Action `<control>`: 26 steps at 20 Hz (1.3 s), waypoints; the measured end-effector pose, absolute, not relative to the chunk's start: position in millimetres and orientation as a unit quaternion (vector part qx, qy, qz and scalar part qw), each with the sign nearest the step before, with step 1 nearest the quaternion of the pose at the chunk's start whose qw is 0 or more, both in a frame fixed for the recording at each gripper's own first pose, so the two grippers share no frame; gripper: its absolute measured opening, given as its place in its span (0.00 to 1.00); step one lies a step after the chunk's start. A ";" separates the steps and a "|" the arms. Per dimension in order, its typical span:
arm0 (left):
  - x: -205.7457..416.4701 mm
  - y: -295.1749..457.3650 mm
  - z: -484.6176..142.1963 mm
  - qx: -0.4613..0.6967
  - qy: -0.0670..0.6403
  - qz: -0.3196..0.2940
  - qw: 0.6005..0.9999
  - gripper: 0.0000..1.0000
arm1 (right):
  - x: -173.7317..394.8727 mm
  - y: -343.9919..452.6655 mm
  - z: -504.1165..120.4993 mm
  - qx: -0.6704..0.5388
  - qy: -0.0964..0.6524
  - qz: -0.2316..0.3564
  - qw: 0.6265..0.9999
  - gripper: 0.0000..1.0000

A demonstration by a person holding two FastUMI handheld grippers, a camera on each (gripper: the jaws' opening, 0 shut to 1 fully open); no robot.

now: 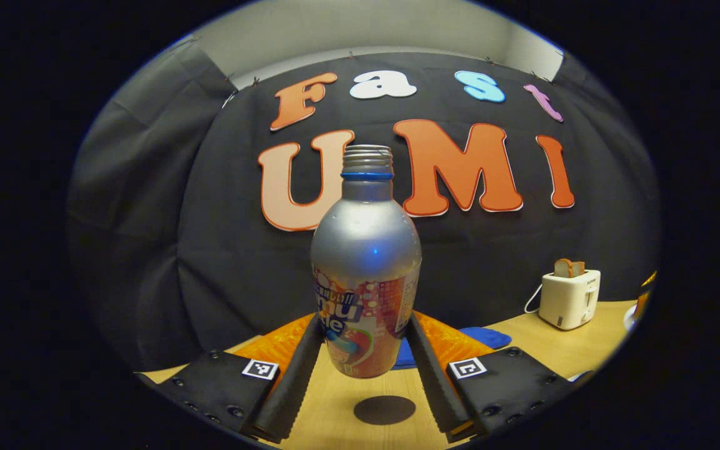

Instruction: Open the teacup lid with one hand, grasp the water bottle and pour water into the teacup with the other hand; after pouring, place the water bottle on the coaster and then close the teacup lid.

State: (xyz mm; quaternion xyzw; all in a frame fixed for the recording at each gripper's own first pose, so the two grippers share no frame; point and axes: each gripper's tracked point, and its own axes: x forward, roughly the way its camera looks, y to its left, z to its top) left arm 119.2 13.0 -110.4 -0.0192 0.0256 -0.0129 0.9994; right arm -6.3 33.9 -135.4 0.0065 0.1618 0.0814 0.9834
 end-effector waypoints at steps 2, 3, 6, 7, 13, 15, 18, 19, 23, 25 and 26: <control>129.2 8.5 -124.7 -0.030 0.047 -0.020 0.998 0.84 | -6.1 35.2 -138.5 0.008 0.166 0.083 0.983 0.23; 133.2 6.0 -133.2 -0.033 0.058 -0.022 0.998 0.84 | -6.1 37.4 -139.7 0.009 0.167 0.084 0.982 0.24; 138.6 -6.0 -163.7 -0.045 0.093 -0.034 0.994 0.84 | -6.4 39.4 -142.1 0.010 0.169 0.086 0.982 0.24; 138.5 -5.2 -171.7 -0.046 0.104 -0.035 0.993 0.84 | -7.6 40.2 -143.0 0.011 0.170 0.088 0.981 0.23; 140.0 -11.4 -226.2 -0.049 0.169 -0.044 0.983 0.84 | -8.2 44.0 -150.9 0.015 0.178 0.092 0.980 0.24; 139.5 -14.6 -239.7 -0.049 0.186 -0.048 0.980 0.84 | -7.6 45.4 -153.9 0.016 0.182 0.093 0.979 0.24; 140.4 -20.3 -257.0 -0.043 0.210 -0.052 0.975 0.84 | -6.6 48.5 -158.5 0.019 0.187 0.097 0.977 0.24; 139.9 -22.4 -263.0 -0.039 0.220 -0.058 0.973 0.84 | -6.0 49.8 -160.7 0.019 0.188 0.098 0.977 0.23; 140.6 -27.4 -280.0 -0.035 0.242 -0.066 0.967 0.81 | -6.9 54.1 -167.9 0.015 0.197 0.103 0.975 0.24; 144.5 -31.1 -281.2 -0.037 0.245 -0.069 0.966 0.81 | -6.2 55.1 -170.7 0.014 0.201 0.103 0.974 0.24; 144.2 -30.7 -281.3 -0.039 0.243 -0.069 0.967 0.82 | -5.7 55.5 -171.7 0.015 0.202 0.103 0.974 0.23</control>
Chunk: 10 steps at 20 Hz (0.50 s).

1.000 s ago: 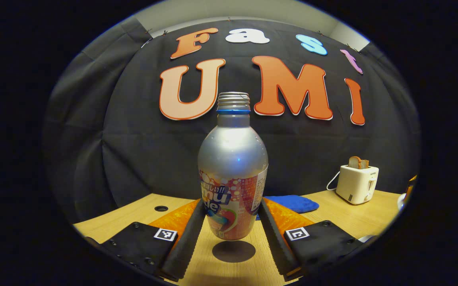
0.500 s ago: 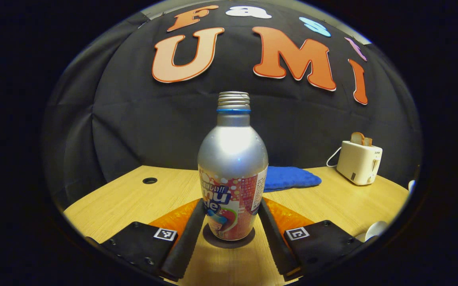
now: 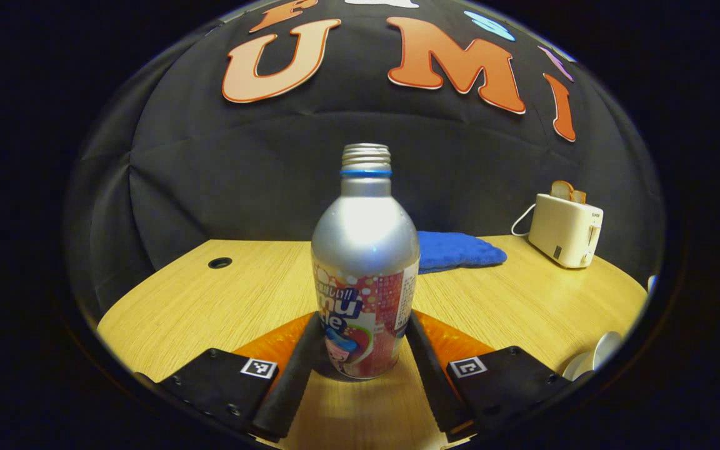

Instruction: Open the teacup lid with one hand, grasp the water bottle and pour water into the teacup with the other hand; after pouring, place the water bottle on the coaster and then close the teacup lid.

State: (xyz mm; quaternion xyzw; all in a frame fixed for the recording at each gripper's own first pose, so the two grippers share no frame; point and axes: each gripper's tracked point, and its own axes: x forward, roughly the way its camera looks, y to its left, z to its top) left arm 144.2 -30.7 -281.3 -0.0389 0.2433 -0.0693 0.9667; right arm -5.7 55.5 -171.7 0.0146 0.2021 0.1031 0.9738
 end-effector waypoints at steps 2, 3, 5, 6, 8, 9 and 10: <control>142.2 -30.9 -282.8 -0.036 0.249 -0.070 0.965 0.83 | -4.6 57.2 -173.7 0.018 0.205 0.105 0.973 0.24; 140.4 -30.7 -283.5 -0.033 0.254 -0.071 0.964 0.87 | -5.6 58.4 -174.6 0.018 0.206 0.106 0.973 0.24; 135.8 -30.9 -285.7 -0.032 0.263 -0.075 0.961 0.84 | -5.0 61.6 -176.6 0.017 0.209 0.110 0.972 0.23; 131.5 -30.8 -287.1 -0.031 0.269 -0.078 0.959 0.91 | -5.3 64.1 -178.9 0.016 0.211 0.113 0.971 0.23; 121.0 -32.9 -290.3 -0.033 0.285 -0.087 0.954 0.93 | -6.1 68.8 -182.1 0.013 0.215 0.118 0.969 0.24; 116.5 -32.1 -290.9 -0.036 0.292 -0.089 0.952 0.89 | -7.5 70.6 -184.8 0.011 0.218 0.120 0.969 0.24; 111.1 -32.4 -289.7 -0.039 0.295 -0.091 0.950 0.93 | -7.8 72.2 -187.1 0.010 0.220 0.122 0.968 0.24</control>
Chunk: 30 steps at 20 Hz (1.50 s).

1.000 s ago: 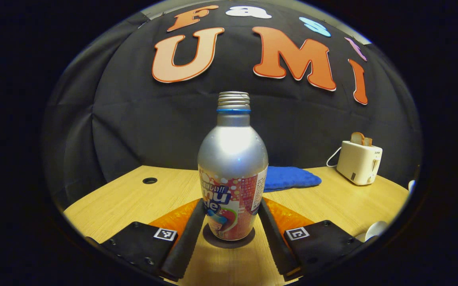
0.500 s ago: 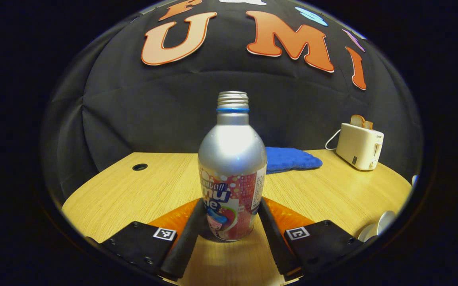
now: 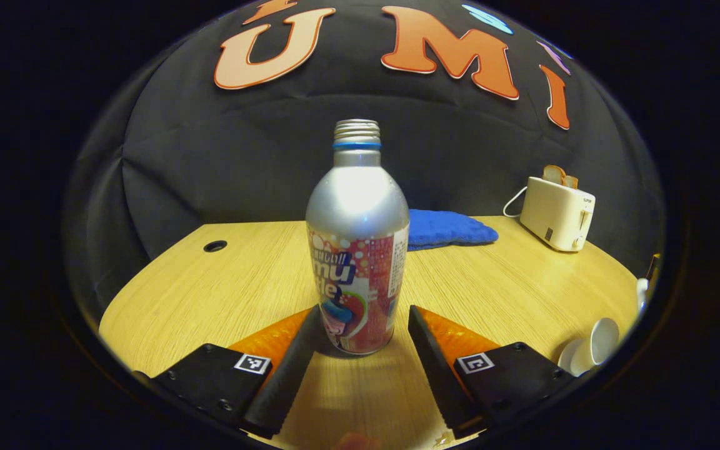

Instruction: Open the teacup lid with one hand, grasp the water bottle and pour water into the teacup with the other hand; after pouring, place the water bottle on the coaster and then close the teacup lid.

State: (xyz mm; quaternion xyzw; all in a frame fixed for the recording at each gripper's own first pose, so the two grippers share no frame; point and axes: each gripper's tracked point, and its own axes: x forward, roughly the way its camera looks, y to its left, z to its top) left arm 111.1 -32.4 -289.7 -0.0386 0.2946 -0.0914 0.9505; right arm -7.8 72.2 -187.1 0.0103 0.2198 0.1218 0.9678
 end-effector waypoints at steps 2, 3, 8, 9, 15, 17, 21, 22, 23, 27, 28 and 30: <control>101.3 -31.3 -287.7 -0.036 0.297 -0.094 0.949 0.93 | -8.2 77.3 -193.2 0.012 0.225 0.126 0.966 0.24; 95.8 -31.1 -285.1 -0.033 0.298 -0.097 0.949 0.93 | -8.7 79.7 -197.5 0.013 0.229 0.128 0.965 0.23; 71.6 -31.9 -257.2 -0.015 0.266 -0.106 0.958 0.93 | -5.4 92.3 -214.7 0.012 0.240 0.137 0.961 0.24; 68.4 -31.5 -250.4 -0.015 0.257 -0.106 0.961 0.93 | -5.0 94.1 -219.0 0.011 0.243 0.138 0.960 0.24; 51.4 -28.3 -211.0 -0.004 0.204 -0.105 0.973 0.93 | -7.2 97.4 -246.3 0.009 0.261 0.134 0.956 0.24; 47.5 -29.9 -205.9 -0.002 0.195 -0.107 0.975 0.93 | -5.7 99.4 -243.5 0.020 0.255 0.136 0.957 0.24; 39.1 -32.7 -203.7 -0.012 0.190 -0.106 0.976 0.93 | -4.9 97.8 -243.7 0.010 0.250 0.134 0.959 0.30; 36.9 -31.7 -200.6 -0.014 0.189 -0.103 0.976 0.93 | -3.7 96.7 -243.7 0.007 0.250 0.131 0.959 0.32; 35.4 -30.1 -196.0 -0.016 0.185 -0.101 0.977 0.89 | -3.8 96.2 -242.5 0.005 0.249 0.129 0.960 0.36; 32.1 -23.6 -174.3 -0.019 0.160 -0.088 0.983 0.93 | -0.5 89.9 -218.7 0.015 0.219 0.120 0.968 0.53; 31.0 -22.9 -167.4 -0.020 0.152 -0.084 0.985 0.93 | 0.5 87.2 -211.9 0.015 0.211 0.117 0.970 0.51; 28.5 -19.5 -155.0 -0.021 0.139 -0.075 0.987 0.92 | 3.3 81.3 -196.4 0.013 0.191 0.107 0.976 0.63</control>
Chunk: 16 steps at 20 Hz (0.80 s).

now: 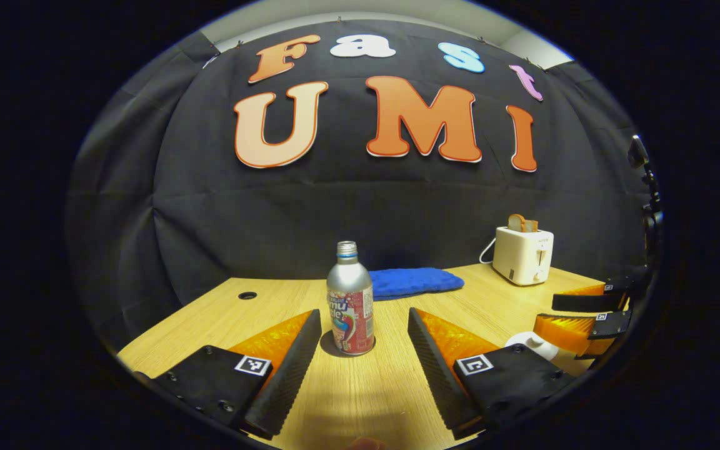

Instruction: Open the teacup lid with one hand, grasp the water bottle and pour water into the teacup with the other hand; after pouring, place the water bottle on the coaster and then close the teacup lid.

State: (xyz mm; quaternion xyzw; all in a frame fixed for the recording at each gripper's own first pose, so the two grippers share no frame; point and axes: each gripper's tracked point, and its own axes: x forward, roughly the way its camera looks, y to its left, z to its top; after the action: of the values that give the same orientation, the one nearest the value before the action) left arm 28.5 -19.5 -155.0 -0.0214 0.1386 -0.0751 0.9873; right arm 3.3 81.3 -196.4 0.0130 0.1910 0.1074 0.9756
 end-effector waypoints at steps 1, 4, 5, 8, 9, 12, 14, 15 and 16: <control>26.4 -17.9 -148.2 -0.024 0.133 -0.071 0.988 0.92 | 4.8 77.3 -186.2 0.013 0.178 0.101 0.979 0.66; 24.4 -11.9 -133.3 -0.034 0.120 -0.056 0.991 0.92 | 10.0 65.3 -154.7 0.023 0.140 0.079 0.987 0.69; 22.9 -9.8 -128.5 -0.037 0.117 -0.053 0.991 0.92 | 11.8 62.3 -143.4 0.023 0.127 0.073 0.989 0.69; 18.7 -3.4 -114.2 -0.039 0.104 -0.043 0.993 0.92 | 13.8 49.7 -111.9 0.015 0.089 0.050 0.995 0.69; 17.5 -1.2 -108.2 -0.039 0.097 -0.039 0.994 0.92 | 13.8 44.2 -98.6 0.015 0.073 0.041 0.996 0.69; 11.4 3.2 -91.7 -0.032 0.075 -0.032 0.996 0.92 | 12.9 37.5 -72.0 0.026 0.035 0.031 0.999 0.69; 7.9 4.5 -79.2 -0.032 0.056 -0.026 0.998 0.92 | 9.3 34.4 -63.6 0.027 0.026 0.029 0.999 0.70; 5.6 4.6 -72.9 -0.033 0.047 -0.024 0.998 0.92 | 8.8 33.7 -61.2 0.026 0.025 0.029 0.999 0.70; 2.9 4.8 -67.3 -0.033 0.038 -0.022 0.998 0.88 | 8.2 31.0 -60.0 0.026 0.023 0.024 0.999 0.70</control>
State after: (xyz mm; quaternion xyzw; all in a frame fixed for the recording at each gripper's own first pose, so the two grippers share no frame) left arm 2.9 4.8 -67.3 -0.0329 0.0379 -0.0220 0.9985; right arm 8.2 31.0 -60.0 0.0260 0.0231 0.0245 0.9991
